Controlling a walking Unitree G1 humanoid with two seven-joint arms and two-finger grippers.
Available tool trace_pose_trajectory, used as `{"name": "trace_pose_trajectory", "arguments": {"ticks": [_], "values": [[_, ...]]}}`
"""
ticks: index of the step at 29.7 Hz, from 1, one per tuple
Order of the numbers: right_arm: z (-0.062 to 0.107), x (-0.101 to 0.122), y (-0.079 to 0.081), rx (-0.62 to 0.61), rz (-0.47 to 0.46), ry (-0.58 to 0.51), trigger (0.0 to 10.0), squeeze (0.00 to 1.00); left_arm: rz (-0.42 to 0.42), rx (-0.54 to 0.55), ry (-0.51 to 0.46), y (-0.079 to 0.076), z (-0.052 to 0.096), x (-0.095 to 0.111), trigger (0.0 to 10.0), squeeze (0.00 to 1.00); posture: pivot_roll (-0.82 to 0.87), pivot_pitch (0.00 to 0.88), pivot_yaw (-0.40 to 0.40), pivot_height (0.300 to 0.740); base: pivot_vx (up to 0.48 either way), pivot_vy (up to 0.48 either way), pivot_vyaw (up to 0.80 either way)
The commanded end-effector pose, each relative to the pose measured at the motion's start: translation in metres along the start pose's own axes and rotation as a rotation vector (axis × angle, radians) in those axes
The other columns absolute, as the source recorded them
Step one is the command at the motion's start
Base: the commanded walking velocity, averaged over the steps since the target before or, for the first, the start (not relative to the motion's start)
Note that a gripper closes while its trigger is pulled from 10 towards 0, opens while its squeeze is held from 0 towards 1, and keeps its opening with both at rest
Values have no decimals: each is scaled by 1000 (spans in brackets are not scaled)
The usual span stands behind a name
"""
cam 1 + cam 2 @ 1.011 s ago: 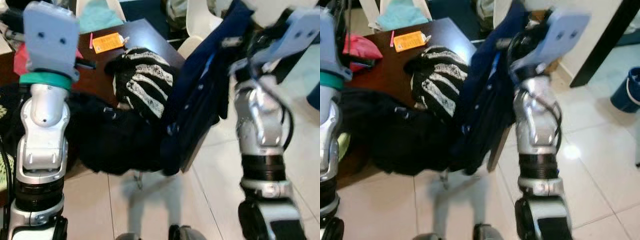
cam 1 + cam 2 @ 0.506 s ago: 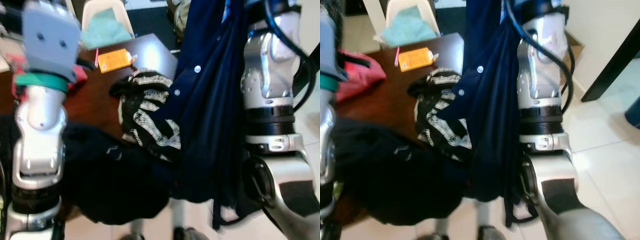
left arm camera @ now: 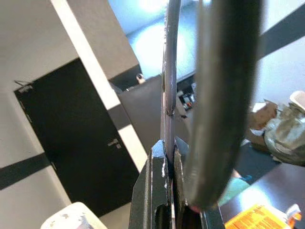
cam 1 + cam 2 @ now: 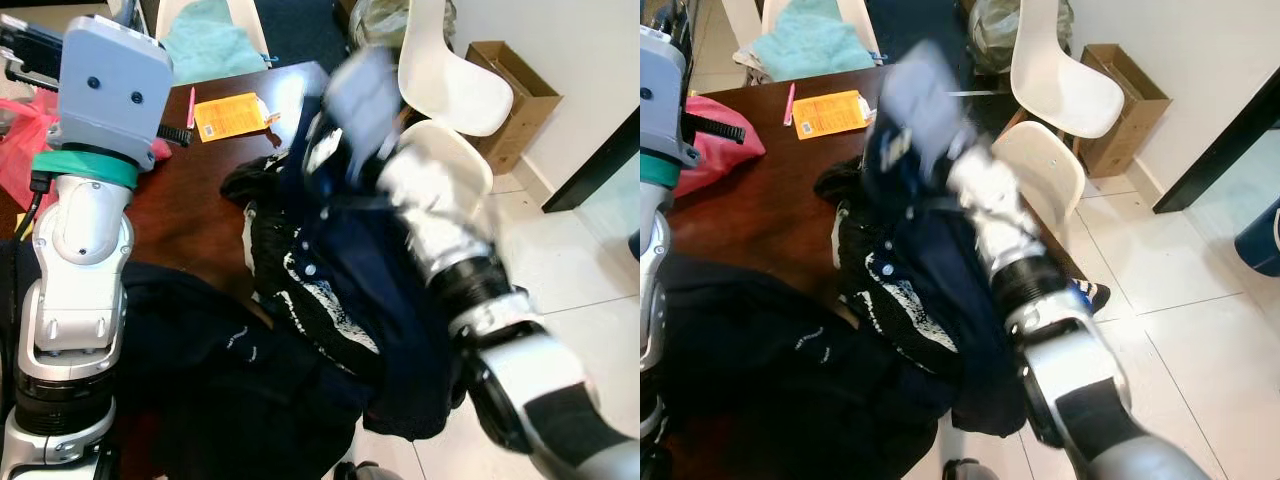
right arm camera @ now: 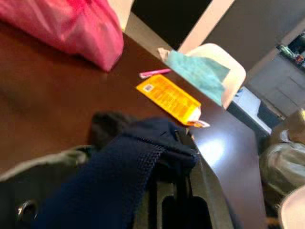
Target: Hang hanger
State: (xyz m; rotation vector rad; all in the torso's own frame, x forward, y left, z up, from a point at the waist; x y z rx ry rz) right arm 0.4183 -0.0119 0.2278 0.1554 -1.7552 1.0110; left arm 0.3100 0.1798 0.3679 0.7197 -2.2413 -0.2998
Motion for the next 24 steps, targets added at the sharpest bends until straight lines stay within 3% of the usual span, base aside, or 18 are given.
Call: {"name": "trace_pose_trajectory", "arguments": {"ticks": [1, 2, 3, 5, 6, 8, 11, 12, 13, 14, 15, 16, 18, 24], "values": [[6, -24, 5, 60, 81, 116, 10000, 0, -3, 13, -11, 3, 2, 4, 10000, 0, 128, 31, 4, 740, 0, 0, 0], [6, -24, 5, 60, 81, 116, 10000, 0, -3, 13, -11, 3, 2, 4, 10000, 0, 128, 31, 4, 740, 0, 0, 0], [15, -44, 9, 111, 145, 210, 10000, 0, -3, 14, -10, 3, 3, 4, 10000, 0, 123, 33, 3, 740, 0, 0, 0], [15, -44, 9, 111, 145, 210, 10000, 0, -3, 14, -10, 3, 3, 4, 10000, 0, 123, 33, 3, 740, 0, 0, 0], [25, -56, 2, 143, 173, 277, 10000, 1000, 2, 12, -10, 3, 3, 4, 10000, 0, 116, 38, 2, 740, 0, 0, 0], [34, -56, -19, 138, 165, 302, 10000, 1000, 6, 10, -9, 1, 4, 4, 10000, 0, 116, 39, 2, 740, 0, 0, 0], [35, -54, -24, 137, 163, 297, 10000, 1000, 7, 10, -9, 1, 4, 4, 10000, 0, 116, 39, 2, 740, 0, 0, 0], [41, -26, -32, 211, -16, 169, 10000, 1000, 9, 9, -7, 1, 5, 4, 10000, 0, 114, 41, -5, 740, 0, 0, 0], [41, -26, -32, 211, -16, 169, 10000, 1000, 9, 9, -7, 1, 5, 4, 10000, 0, 114, 41, -5, 740, 0, 0, 0], [47, 2, -36, 272, -181, 25, 10000, 1000, 9, 9, -6, 1, 5, 4, 10000, 0, 116, 42, -9, 740, 0, 0, 0], [55, 23, -39, 327, -279, -88, 10000, 1000, 8, 10, -5, 1, 6, 4, 10000, 0, 116, 42, -10, 740, 0, 0, 0], [55, 23, -39, 327, -279, -88, 10000, 1000, 8, 10, -5, 1, 6, 4, 10000, 0, 116, 42, -10, 740, 0, 0, 0], [80, 70, -52, 397, -526, -358, 10000, 1000, 7, 11, 2, 2, 8, 2, 10000, 0, 116, 43, -12, 740, 0, 0, 0], [83, 74, -54, 406, -549, -382, 10000, 1000, 7, 11, 3, 2, 8, 2, 10000, 0, 116, 43, -12, 740, 0, 0, 0]]}}
Point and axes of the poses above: a point about 5 cm out from each wrist's last joint towards the gripper, its own z axis pointing back from the gripper into the wrist, its own x axis along the axis of the wrist's last joint, y = z × x, the point moved 5 cm from there along -z, pointing out of the wrist towards the gripper, and after that the axes turned 3 degrees about -z, right-handed, at the moved point
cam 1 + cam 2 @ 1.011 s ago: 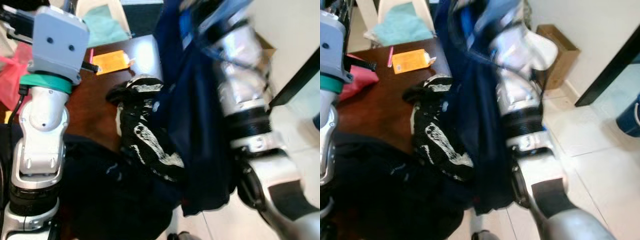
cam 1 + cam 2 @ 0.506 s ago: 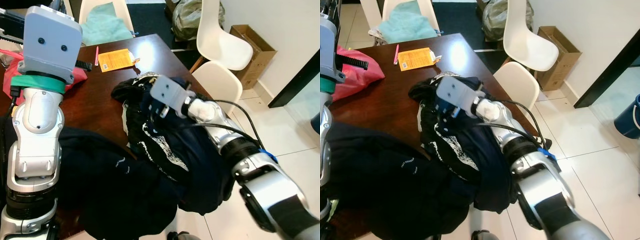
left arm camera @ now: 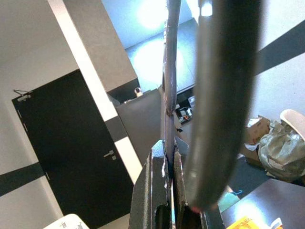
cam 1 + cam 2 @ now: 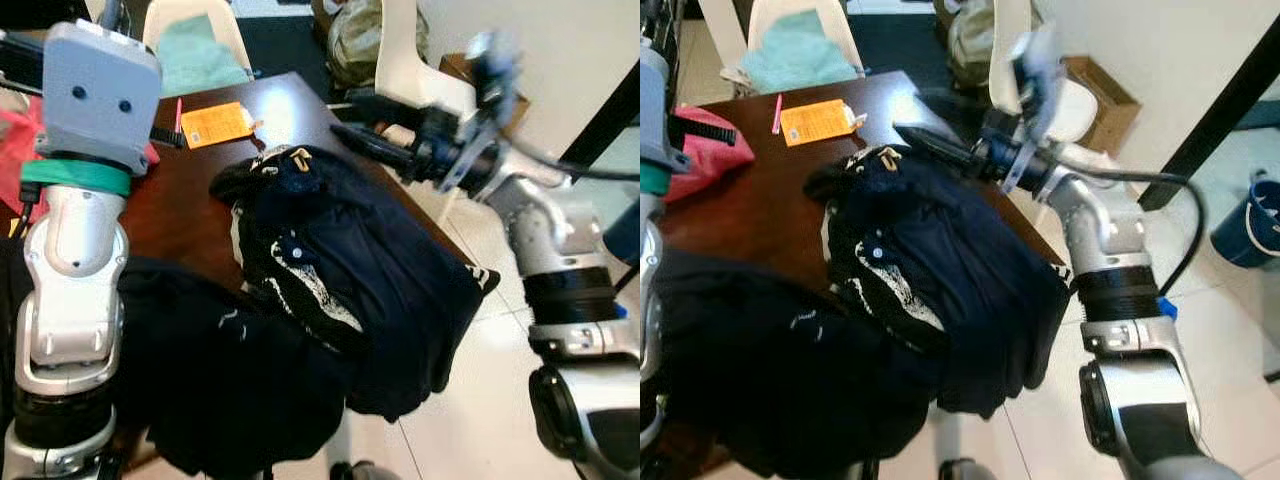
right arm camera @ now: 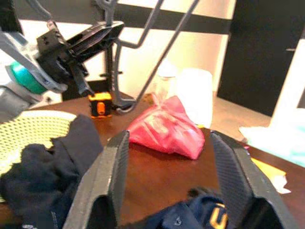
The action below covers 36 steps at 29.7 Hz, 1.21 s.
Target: Hang hanger
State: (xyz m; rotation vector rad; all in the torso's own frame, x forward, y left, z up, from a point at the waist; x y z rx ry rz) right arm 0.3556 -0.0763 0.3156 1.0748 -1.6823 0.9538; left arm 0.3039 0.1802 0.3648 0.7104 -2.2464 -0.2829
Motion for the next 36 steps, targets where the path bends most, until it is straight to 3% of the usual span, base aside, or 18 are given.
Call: {"name": "trace_pose_trajectory", "arguments": {"ticks": [1, 3, 4, 7, 8, 10, 13, 16, 21, 25, 36], "values": [[8, 3, 8, 28, -73, -50, 10000, 0, -5, -1, 3, 1, 3, 1, 10000, 0, 118, 45, -10, 740, 0, 0, 0], [18, 13, 30, 55, -251, -234, 10000, 0, 1, -10, 14, 0, 4, -2, 10000, 0, 115, 44, -8, 740, 0, 0, 0], [17, 10, 33, 9, -309, -283, 10000, 0, 11, -10, 25, 0, 5, -4, 10000, 0, 117, 44, -7, 740, 0, 0, 0], [13, 2, 31, -68, -320, -288, 10000, 0, 23, -7, 38, 1, 5, -6, 10000, 0, 117, 43, -6, 740, 0, 0, 0], [6, -13, 21, -216, -364, -304, 10000, 0, 55, 2, 70, 2, 5, -11, 10000, 0, 118, 40, -5, 740, 0, 0, 0], [6, -16, 19, -240, -383, -308, 10000, 0, 62, 3, 77, 3, 5, -12, 10000, 0, 118, 40, -5, 740, 0, 0, 0], [18, -24, -17, -532, -468, -436, 10000, 0, 108, 7, 106, 4, 2, -15, 10000, 0, 127, 33, 3, 740, 0, 0, 0], [24, -28, -27, -628, -468, -454, 10000, 0, 111, 0, 108, 5, 0, -15, 10000, 0, 123, 32, 7, 740, 0, 0, 0], [31, -29, -28, -703, -422, -415, 10000, 0, 129, -8, 121, 2, 1, -16, 10000, 0, 120, 35, 8, 740, 0, 0, 0], [30, -29, -26, -719, -390, -395, 10000, 0, 133, -9, 125, 2, 1, -16, 10000, 0, 121, 39, 6, 740, 0, 0, 0], [17, -28, -21, -720, -338, -371, 10000, 0, 130, -2, 137, 2, 2, -15, 10000, 0, 123, 44, 0, 740, -384, 0, 0]]}}
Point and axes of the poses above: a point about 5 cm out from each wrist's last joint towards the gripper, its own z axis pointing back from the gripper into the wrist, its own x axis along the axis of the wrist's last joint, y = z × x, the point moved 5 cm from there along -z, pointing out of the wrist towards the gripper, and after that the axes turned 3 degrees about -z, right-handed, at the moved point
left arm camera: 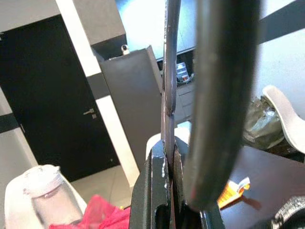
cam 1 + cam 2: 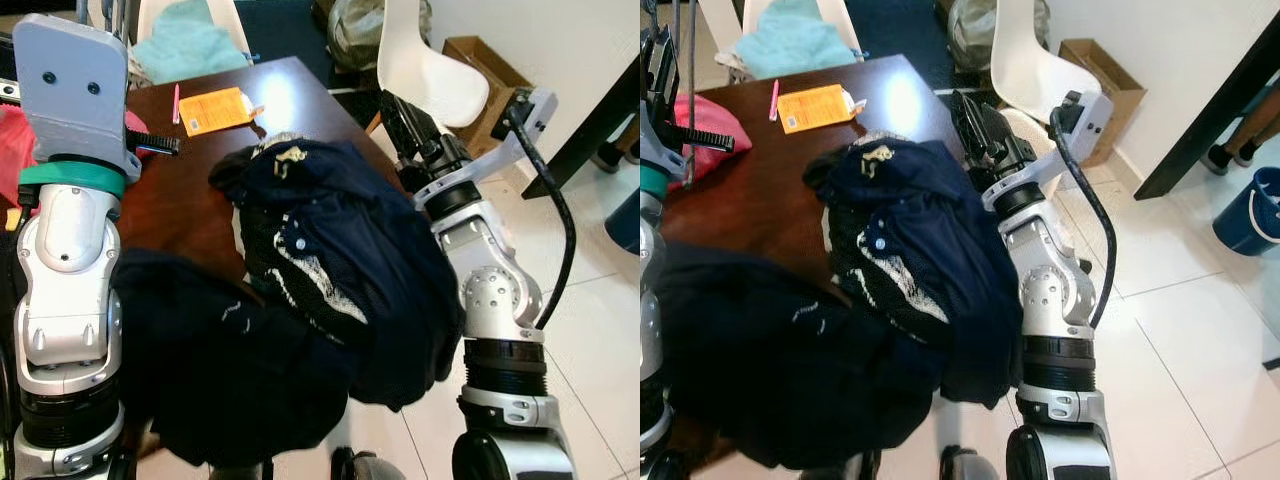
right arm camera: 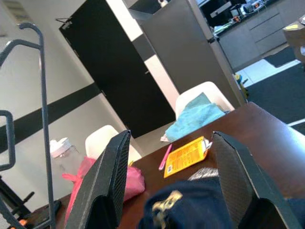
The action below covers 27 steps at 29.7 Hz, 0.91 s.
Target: Hang hanger
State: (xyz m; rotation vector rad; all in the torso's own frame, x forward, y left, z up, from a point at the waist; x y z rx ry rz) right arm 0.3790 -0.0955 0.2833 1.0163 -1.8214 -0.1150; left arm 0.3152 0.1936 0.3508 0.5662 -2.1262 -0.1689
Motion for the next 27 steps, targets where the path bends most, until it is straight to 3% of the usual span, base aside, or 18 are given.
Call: {"name": "trace_pose_trajectory", "arguments": {"ticks": [1, 8, 14, 27], "values": [[-2, -1, 7, 18, 31, -2, 10000, 0, 6, 6, -21, 1, 2, 7, 10000, 0, 122, 44, 0, 740, -364, 0, 0], [-2, -3, 11, 26, 92, 5, 10000, 0, 4, 8, -17, 1, 1, 7, 10000, 0, 121, 45, 1, 740, -351, 0, 0], [-3, -2, 14, 27, 167, 4, 10000, 0, 1, 9, -10, 1, 0, 6, 10000, 0, 118, 43, 6, 740, -259, 0, 783], [-4, -1, 13, 24, 183, 0, 10000, 0, -5, 9, 6, 1, -1, 3, 10000, 0, 119, 41, 9, 740, 0, 0, 781]]}}
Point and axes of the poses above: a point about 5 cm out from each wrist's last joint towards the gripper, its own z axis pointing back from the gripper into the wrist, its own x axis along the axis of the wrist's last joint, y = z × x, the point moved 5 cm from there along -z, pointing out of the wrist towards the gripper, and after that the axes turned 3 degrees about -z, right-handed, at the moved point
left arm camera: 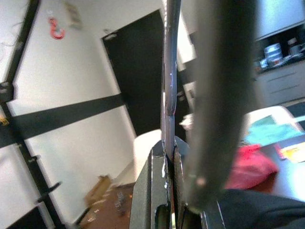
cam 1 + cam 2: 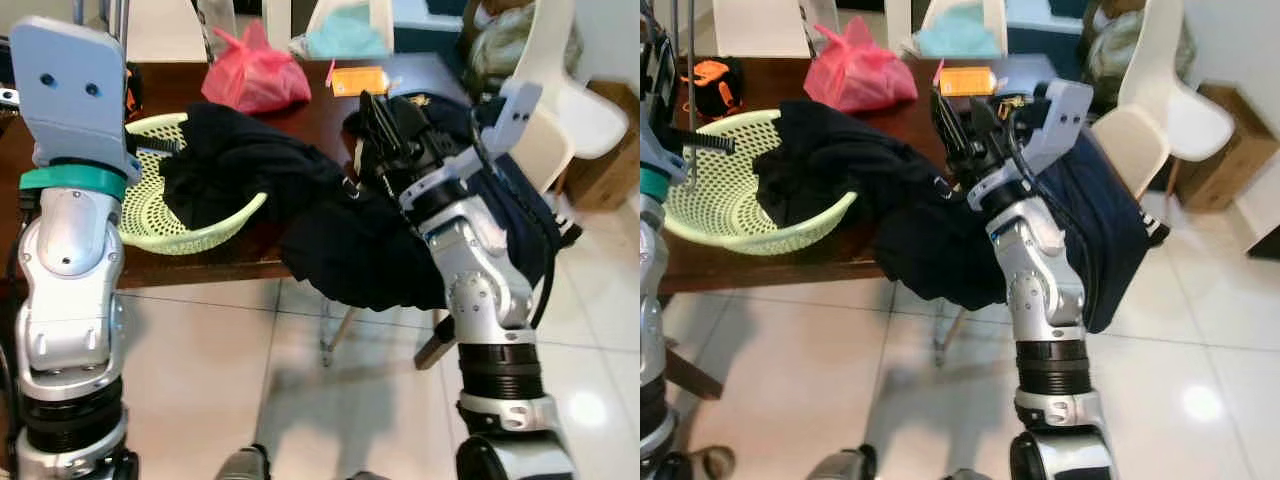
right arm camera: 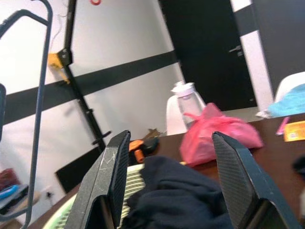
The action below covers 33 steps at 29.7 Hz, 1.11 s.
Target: Hang hanger
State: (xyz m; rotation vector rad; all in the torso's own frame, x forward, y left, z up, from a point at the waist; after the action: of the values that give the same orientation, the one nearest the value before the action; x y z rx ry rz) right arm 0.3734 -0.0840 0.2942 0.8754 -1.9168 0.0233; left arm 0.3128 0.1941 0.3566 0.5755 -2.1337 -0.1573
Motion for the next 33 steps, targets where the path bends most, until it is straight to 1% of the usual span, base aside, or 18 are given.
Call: {"name": "trace_pose_trajectory", "arguments": {"ticks": [1, 8, 9, 14, 26, 33], "values": [[2, -3, -2, -13, 7, 7, 10000, 0, -4, -5, 14, -2, 1, -2, 10000, 0, 120, 40, 11, 740, 0, 0, 781], [2, -3, -3, -19, 9, 3, 10000, 0, -4, -1, 17, -1, 0, -3, 10000, 0, 120, 40, 13, 740, 0, 0, 781], [2, -3, -3, -19, 10, 2, 10000, 0, -4, -1, 18, -1, 0, -3, 10000, 0, 120, 39, 14, 740, 364, 0, 769], [2, -1, 0, -8, -10, -12, 10000, 0, -12, 4, 26, 1, -1, -5, 10000, 0, 122, 39, 15, 740, 461, 0, 0], [2, 2, -1, -12, -2, -27, 10000, 0, -14, 2, 26, 0, -1, -5, 10000, 0, 122, 40, 14, 740, 461, 0, 0], [3, 2, -7, -46, 2, -30, 10000, 0, -14, -4, 34, -1, 0, -7, 10000, 0, 122, 43, 12, 740, 461, 0, 0]]}}
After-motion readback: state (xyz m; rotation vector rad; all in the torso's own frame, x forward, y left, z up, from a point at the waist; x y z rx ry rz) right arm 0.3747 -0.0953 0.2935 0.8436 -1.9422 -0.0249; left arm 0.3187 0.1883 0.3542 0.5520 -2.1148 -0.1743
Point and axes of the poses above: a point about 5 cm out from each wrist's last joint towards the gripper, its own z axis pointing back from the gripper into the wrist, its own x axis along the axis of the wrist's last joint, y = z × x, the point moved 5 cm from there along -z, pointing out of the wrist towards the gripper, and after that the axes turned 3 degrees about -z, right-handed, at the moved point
